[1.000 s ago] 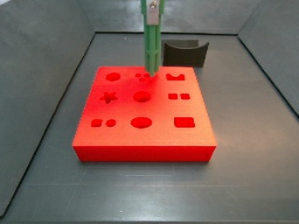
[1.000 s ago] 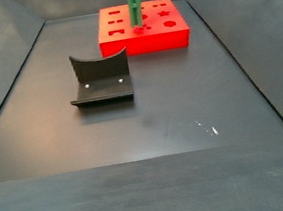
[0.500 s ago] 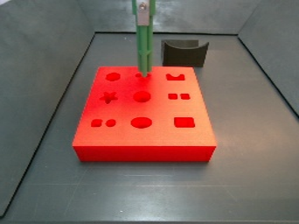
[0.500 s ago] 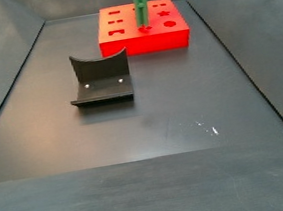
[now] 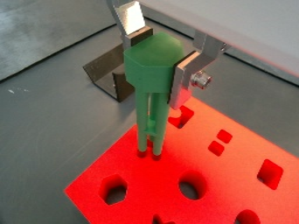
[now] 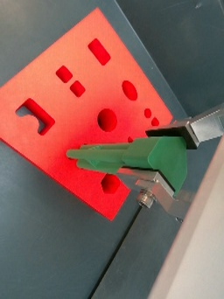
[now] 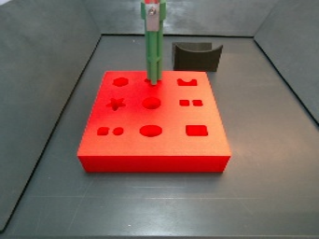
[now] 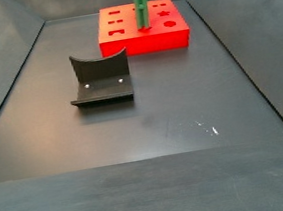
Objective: Insert the 3 prong object.
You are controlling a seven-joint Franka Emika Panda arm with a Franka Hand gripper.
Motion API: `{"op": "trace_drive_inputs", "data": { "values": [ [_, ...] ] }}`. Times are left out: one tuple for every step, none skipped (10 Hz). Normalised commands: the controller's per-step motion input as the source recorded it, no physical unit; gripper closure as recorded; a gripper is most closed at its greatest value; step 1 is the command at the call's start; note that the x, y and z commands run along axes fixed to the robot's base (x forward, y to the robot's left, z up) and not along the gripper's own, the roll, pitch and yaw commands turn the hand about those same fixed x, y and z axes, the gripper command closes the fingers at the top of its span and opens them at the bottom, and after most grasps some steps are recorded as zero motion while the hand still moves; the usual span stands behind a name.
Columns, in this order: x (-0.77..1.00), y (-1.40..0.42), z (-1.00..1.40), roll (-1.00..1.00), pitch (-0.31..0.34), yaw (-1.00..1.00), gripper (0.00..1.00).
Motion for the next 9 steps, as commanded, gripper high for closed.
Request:
{"op": "trace_drive_inputs", "data": {
  "values": [
    [0.0,-0.11,-0.08,-0.06,-0.084,0.15,1.0],
    [0.07,0.0,-0.19,-0.1,-0.106,0.22,1.0],
    [0.06,0.0,-0.25,-0.1,-0.109,0.29,1.0],
    [0.0,0.0,-0.25,-0.08,-0.12,0.23,1.0],
    [0.0,0.08,-0.26,-0.08,-0.133,0.22,1.0],
    [-0.03,0.0,-0.19,-0.06,-0.13,0.2,1.0],
    [-0.05,0.0,-0.11,-0.01,-0.091,0.01,1.0],
    [-0.03,0.0,-0.05,0.0,-0.043,0.0,1.0],
    [-0.11,0.0,-0.03,0.0,-0.047,0.0,1.0]
  ]
}}
